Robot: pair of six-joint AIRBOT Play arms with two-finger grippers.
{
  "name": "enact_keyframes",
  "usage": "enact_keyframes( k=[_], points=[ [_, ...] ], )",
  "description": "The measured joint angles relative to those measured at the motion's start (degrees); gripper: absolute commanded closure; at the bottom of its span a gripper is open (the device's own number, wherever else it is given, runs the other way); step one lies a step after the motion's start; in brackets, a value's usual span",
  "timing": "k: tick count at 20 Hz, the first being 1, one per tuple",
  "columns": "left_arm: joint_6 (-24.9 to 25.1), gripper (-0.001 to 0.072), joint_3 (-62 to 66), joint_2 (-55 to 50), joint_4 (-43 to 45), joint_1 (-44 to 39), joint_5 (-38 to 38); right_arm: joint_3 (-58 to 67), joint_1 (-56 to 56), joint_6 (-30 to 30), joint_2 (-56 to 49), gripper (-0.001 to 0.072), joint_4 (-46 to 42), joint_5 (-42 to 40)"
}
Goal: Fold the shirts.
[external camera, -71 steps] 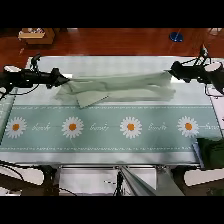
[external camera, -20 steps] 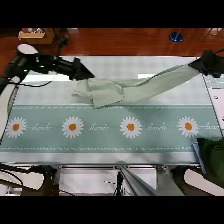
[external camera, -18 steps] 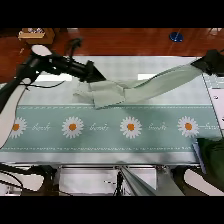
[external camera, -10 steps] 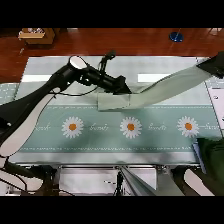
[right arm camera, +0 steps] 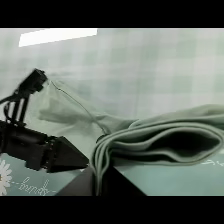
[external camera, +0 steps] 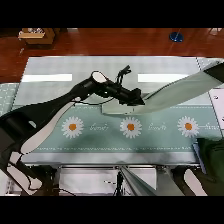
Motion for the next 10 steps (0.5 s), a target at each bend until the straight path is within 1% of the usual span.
enact_keyframes(
  k=[5,10],
  points=[
    [-0.09,0.068,0.0,-4.2,-6.29,-5.77,1.29,0.0,0.0,0.63,1.68,0.0687,0.0,0.55],
    [0.04,0.068,0.09,-6.91,-14.67,-10.25,6.58,0.0,0.0,1.55,2.34,0.0688,0.48,0.9]
  ],
)
